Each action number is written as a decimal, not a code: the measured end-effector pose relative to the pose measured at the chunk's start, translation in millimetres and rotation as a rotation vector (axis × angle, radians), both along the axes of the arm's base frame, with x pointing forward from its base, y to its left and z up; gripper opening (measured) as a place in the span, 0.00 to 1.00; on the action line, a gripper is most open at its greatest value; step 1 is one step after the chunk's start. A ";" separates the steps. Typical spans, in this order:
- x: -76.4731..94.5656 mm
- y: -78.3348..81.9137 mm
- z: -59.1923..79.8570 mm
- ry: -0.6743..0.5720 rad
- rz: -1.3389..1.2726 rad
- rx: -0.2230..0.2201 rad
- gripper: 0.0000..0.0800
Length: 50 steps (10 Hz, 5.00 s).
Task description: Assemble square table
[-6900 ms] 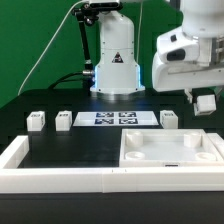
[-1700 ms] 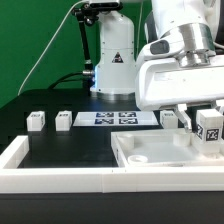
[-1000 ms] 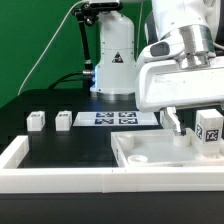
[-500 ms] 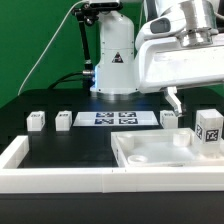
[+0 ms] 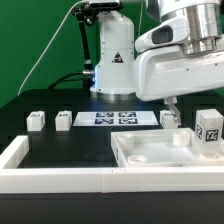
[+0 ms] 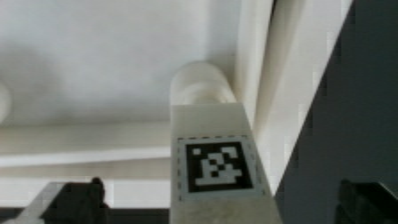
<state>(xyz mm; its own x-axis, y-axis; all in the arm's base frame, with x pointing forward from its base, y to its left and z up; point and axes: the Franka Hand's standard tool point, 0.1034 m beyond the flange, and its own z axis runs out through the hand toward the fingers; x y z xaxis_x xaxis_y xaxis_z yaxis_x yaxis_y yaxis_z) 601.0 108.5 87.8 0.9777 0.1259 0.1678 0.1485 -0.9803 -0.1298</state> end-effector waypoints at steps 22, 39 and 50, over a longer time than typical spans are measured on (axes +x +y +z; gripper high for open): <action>16.8 4.3 -1.1 0.292 -0.199 0.029 0.37; 13.7 16.9 -3.6 0.356 -1.004 0.062 0.79; 16.2 4.1 -4.3 0.220 -0.098 0.022 0.81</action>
Offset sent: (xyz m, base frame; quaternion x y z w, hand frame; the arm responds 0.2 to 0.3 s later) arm 0.0071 -0.0032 -0.0009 -0.0084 -0.1242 0.0015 0.9922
